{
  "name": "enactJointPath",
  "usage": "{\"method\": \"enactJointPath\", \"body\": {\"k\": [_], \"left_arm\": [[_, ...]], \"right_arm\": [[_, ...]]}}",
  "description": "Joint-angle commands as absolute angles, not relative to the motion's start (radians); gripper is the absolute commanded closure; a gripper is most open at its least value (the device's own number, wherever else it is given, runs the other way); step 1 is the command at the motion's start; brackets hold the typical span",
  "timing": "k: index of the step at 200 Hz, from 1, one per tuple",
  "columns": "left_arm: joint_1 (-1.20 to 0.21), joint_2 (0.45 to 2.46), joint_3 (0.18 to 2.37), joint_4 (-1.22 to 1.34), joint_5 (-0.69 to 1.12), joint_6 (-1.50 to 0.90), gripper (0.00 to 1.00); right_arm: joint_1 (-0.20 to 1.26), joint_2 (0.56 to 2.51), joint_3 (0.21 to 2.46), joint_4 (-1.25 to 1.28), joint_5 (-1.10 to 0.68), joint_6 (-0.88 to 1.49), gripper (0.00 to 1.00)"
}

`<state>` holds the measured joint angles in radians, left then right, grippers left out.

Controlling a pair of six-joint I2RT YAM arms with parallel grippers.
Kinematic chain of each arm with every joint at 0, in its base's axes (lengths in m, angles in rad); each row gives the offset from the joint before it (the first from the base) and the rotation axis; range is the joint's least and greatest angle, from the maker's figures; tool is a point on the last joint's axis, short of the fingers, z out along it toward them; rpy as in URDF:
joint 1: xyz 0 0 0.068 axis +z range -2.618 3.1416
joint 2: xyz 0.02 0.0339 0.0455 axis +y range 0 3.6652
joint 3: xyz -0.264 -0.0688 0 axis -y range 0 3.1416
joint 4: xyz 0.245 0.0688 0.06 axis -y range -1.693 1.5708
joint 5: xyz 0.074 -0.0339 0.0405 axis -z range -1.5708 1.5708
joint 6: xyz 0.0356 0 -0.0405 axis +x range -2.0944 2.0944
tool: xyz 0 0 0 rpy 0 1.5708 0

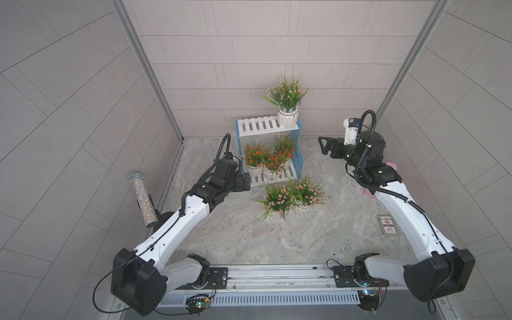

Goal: Place the baby's breath potted plants on the rack by color
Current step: Adjust the baby's breath potted plant at the center of the board.

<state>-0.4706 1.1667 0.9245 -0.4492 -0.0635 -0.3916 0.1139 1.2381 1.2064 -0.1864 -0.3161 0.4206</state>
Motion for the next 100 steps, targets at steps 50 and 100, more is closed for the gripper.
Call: {"method": "enactJointPath", "body": {"k": [50, 100], "left_arm": [[-0.746, 0.858, 0.426, -0.06, -0.203, -0.393, 0.0], [-0.866, 0.899, 0.271, 0.317, -0.135, -0.205, 0.0]], "right_arm": [[0.021, 1.281, 1.159, -0.213, -0.498, 0.529, 0.02], [0.001, 1.303, 1.118, -0.149, -0.538, 0.551, 0.01]]}}
